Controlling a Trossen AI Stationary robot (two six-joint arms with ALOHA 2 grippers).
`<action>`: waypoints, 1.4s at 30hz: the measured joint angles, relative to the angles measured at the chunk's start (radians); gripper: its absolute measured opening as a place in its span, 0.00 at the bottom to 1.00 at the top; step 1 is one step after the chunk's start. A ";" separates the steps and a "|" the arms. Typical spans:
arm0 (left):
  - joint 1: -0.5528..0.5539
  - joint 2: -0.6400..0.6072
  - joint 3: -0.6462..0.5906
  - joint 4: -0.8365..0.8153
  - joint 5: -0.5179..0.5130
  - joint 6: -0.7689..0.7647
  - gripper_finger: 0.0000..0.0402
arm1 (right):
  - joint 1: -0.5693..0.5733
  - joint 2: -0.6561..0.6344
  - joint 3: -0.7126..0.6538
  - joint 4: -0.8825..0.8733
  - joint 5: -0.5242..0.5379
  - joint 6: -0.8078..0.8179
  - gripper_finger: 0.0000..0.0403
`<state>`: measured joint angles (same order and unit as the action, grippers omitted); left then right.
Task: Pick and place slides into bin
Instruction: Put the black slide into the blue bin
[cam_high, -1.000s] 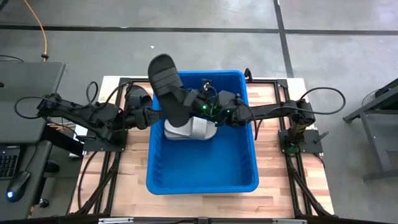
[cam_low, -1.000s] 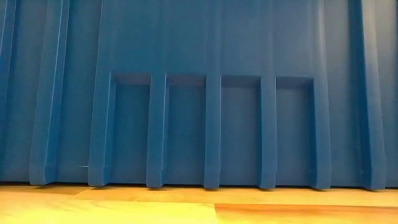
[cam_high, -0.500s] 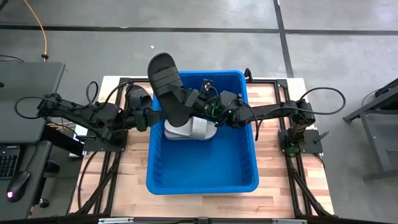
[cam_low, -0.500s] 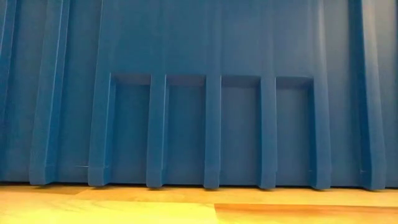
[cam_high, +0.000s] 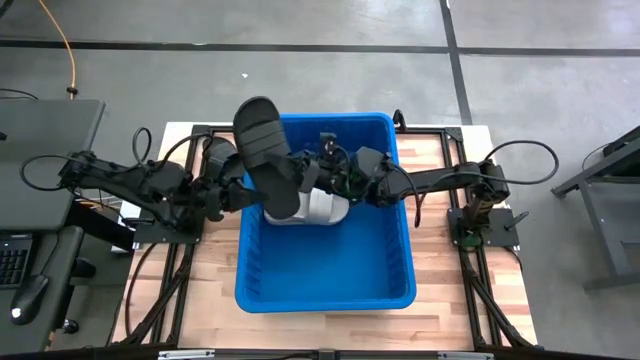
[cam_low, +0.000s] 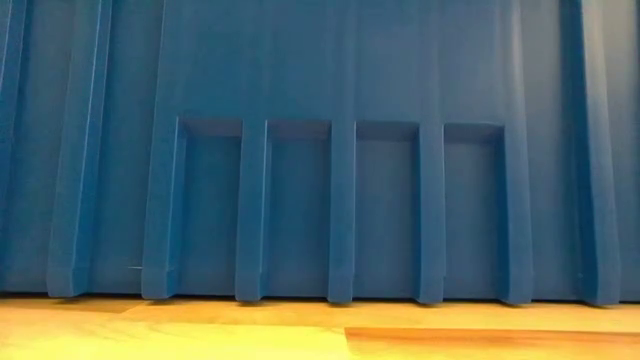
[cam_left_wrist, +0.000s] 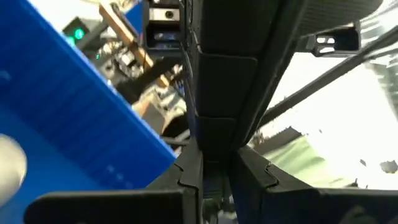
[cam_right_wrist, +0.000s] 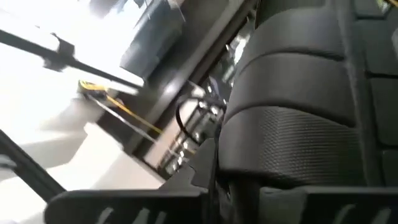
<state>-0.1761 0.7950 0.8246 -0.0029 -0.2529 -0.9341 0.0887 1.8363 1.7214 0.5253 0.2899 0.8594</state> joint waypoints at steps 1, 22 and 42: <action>0.000 -0.010 0.000 -0.024 0.012 -0.006 0.09 | 0.000 -0.005 0.000 -0.028 -0.011 0.000 0.07; -0.001 -0.315 -0.002 -0.450 0.386 -0.138 0.09 | -0.067 -0.217 0.000 -0.800 -0.295 -0.026 0.56; -0.001 -0.164 -0.002 -0.390 0.610 -0.247 0.09 | -0.111 -0.225 0.000 -0.901 -0.344 -0.049 0.59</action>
<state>-0.1772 0.6315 0.8227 -0.3931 0.3569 -1.1812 -0.0223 1.6112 1.7214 -0.3755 -0.0536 0.8108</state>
